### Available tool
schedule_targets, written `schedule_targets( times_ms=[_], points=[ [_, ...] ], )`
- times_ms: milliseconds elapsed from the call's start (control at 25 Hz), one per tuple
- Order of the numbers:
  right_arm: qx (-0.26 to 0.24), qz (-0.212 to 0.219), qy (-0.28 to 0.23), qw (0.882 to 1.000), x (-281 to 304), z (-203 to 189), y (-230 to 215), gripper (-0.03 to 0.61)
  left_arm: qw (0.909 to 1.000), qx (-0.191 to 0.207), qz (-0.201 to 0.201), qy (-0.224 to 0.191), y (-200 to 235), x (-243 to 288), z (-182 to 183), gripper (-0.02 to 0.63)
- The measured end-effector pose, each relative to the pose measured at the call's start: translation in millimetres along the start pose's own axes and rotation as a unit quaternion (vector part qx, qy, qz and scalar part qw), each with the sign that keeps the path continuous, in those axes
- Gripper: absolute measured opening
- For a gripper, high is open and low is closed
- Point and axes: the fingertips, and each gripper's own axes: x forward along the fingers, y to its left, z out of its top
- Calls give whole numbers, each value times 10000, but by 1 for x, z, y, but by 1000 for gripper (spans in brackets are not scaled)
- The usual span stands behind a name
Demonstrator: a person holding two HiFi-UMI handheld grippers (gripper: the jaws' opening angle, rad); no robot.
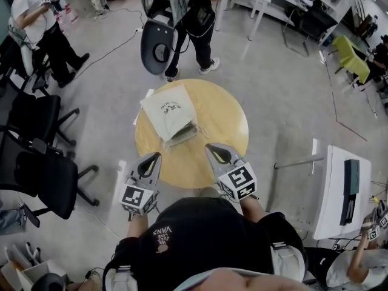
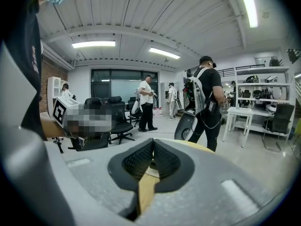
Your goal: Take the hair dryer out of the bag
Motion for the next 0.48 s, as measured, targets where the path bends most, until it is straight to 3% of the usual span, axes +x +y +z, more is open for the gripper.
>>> schedule_targets(
  times_ms=[320,480],
  points=[
    [-43,332,71,9994,27,-1,-31,-2,9994,5,203,270,7,40,-15,11],
    [-61,450,111,9989,38,-1,-41,-2,9975,48,381,589,18,56,-40,11]
  ],
)
